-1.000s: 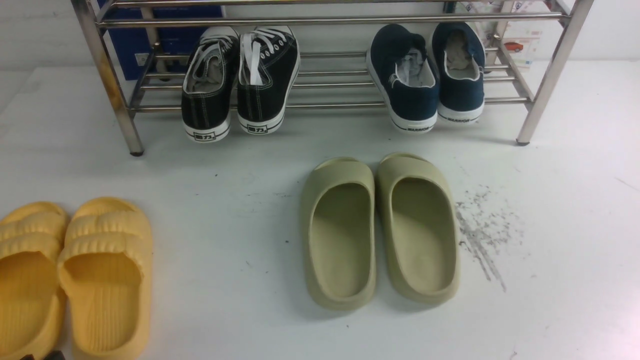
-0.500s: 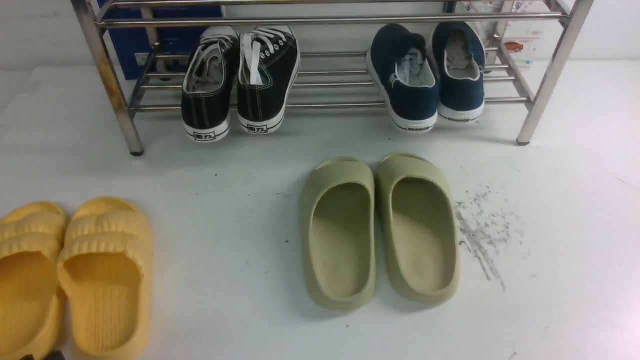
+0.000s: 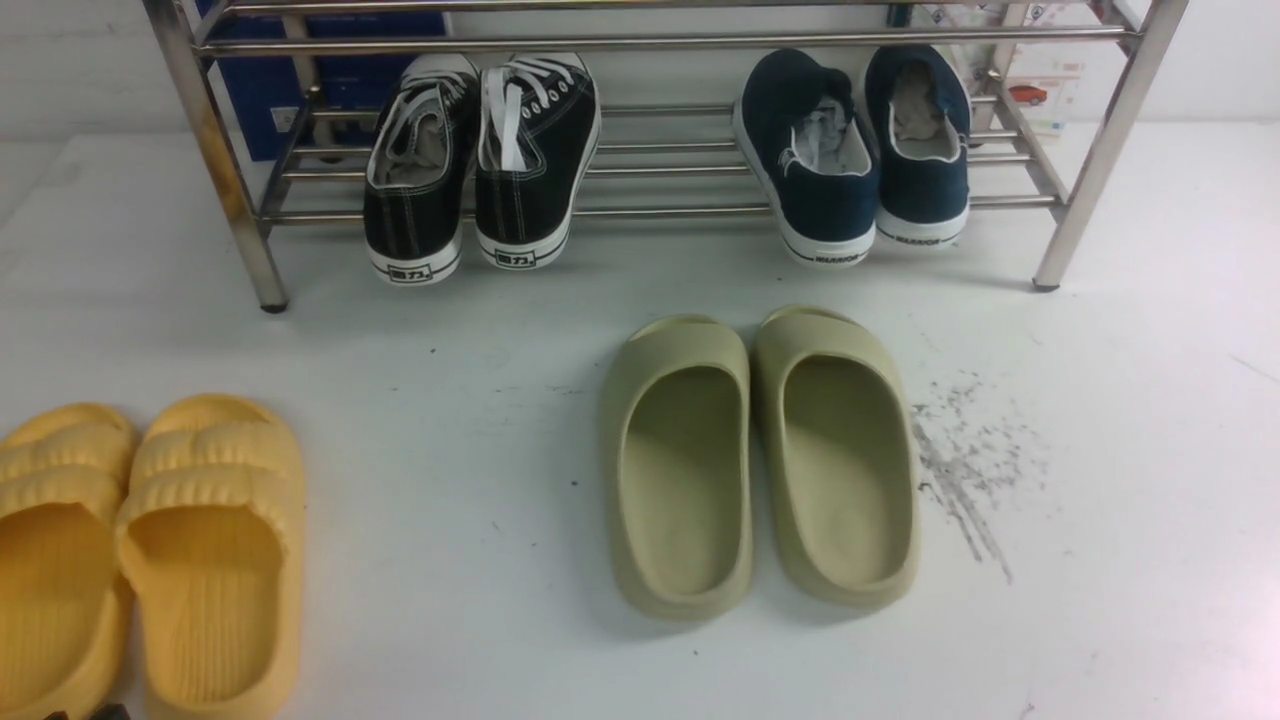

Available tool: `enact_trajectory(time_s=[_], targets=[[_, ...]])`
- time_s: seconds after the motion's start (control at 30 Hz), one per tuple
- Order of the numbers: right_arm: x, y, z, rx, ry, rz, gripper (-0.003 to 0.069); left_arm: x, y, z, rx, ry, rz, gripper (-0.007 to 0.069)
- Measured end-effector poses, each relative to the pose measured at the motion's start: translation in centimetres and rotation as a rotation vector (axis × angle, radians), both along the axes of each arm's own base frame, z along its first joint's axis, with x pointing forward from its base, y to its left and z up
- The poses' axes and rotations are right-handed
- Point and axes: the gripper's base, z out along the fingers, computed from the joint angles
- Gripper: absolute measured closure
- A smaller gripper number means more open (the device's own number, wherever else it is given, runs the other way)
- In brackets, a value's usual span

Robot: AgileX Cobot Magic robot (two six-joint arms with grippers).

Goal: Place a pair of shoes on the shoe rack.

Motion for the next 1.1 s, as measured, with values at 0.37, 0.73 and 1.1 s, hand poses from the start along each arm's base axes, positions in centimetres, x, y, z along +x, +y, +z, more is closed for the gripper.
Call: enact_trajectory(time_s=[0.37,0.73,1.1], targets=[[0.02,0.00,0.03,0.004,-0.005,-0.001,0.0557,0.00,0.00,0.00,0.000,0.000,0.000,0.0386],[0.02,0.00,0.03,0.004,-0.005,-0.001,0.0546,0.00,0.00,0.00,0.000,0.000,0.000,0.0386],[0.02,0.00,0.03,0.004,-0.006,-0.001,0.0532,0.00,0.00,0.00,0.000,0.000,0.000,0.0386]])
